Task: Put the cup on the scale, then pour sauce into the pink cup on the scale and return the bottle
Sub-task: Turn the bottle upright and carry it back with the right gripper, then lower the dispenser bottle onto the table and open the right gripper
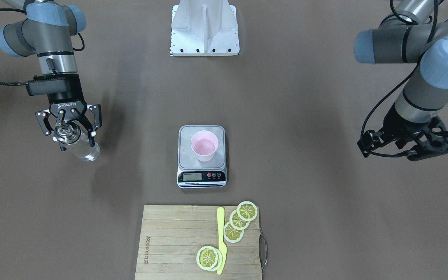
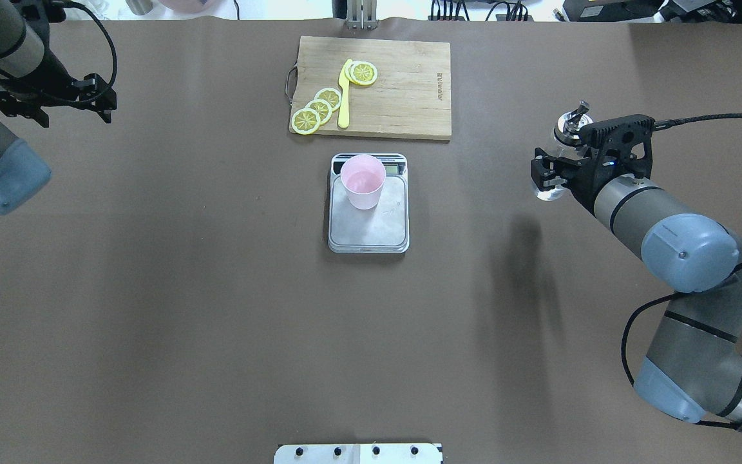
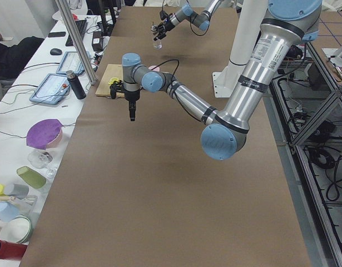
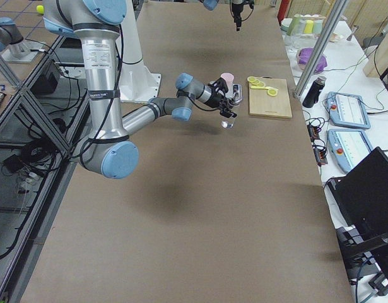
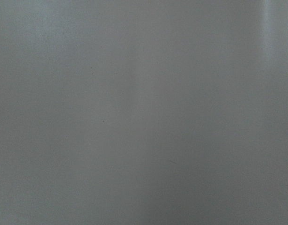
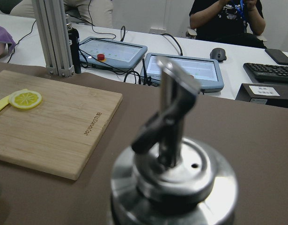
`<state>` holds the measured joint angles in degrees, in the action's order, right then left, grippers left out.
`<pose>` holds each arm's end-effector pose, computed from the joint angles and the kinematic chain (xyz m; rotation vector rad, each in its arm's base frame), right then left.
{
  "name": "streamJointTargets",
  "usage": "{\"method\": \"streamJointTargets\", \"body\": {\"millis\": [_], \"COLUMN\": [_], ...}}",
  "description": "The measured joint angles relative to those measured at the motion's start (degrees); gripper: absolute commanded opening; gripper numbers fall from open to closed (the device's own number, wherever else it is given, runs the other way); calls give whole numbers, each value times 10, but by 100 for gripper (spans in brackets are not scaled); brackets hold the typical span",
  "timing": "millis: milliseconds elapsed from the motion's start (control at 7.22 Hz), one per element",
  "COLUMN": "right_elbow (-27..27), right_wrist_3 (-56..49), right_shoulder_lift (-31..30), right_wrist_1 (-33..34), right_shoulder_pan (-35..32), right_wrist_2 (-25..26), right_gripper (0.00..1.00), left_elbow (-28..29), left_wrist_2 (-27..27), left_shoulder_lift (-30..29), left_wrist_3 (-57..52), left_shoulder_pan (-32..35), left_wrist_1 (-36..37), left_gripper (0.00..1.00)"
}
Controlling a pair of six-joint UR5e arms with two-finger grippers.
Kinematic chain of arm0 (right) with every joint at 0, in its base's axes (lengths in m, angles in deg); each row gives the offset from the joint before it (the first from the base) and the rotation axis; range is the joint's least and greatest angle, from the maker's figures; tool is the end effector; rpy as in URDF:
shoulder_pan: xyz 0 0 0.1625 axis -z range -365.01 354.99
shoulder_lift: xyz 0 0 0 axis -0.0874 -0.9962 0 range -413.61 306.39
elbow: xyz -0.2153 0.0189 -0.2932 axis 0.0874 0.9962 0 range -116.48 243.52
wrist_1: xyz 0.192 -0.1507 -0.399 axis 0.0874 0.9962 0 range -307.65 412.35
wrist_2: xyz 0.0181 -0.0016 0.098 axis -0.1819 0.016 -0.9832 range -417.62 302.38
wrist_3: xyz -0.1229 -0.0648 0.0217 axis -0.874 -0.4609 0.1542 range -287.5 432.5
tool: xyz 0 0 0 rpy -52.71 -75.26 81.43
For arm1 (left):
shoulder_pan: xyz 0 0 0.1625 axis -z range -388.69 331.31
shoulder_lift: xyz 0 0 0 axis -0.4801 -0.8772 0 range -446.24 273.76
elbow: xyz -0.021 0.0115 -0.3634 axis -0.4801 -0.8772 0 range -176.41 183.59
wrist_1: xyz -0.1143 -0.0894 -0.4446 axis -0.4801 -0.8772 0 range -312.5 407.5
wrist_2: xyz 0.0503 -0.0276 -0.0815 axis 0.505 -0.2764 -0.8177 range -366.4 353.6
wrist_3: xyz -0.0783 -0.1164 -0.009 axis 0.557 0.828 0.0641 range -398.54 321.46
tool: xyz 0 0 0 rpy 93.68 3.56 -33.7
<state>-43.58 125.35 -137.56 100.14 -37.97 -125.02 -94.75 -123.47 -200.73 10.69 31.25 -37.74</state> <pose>-0.4100 -0.4891 0.3120 0.9320 -0.7190 0.1604 0.2778 -0.6186 0.3144 0.0748 0.6641 -0.2065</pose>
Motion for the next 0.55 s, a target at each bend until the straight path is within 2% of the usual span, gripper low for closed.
{"method": "streamJointTargets", "body": {"millis": [277,554], "right_elbow": [16,36], "right_wrist_3": [8,4], "right_shoulder_lift": [2,-2], "right_wrist_1": [-3,-42], "right_shoulder_pan": [11,15], "right_wrist_2": [-6,-8], "right_gripper": [0,0], "left_elbow": [0,0], "left_wrist_2": [0,0], "left_shoulder_lift": [0,1], "left_wrist_3": [-1,-2], "left_shoulder_pan": [0,0], "left_wrist_1": [0,0], "left_gripper": [98,98]}}
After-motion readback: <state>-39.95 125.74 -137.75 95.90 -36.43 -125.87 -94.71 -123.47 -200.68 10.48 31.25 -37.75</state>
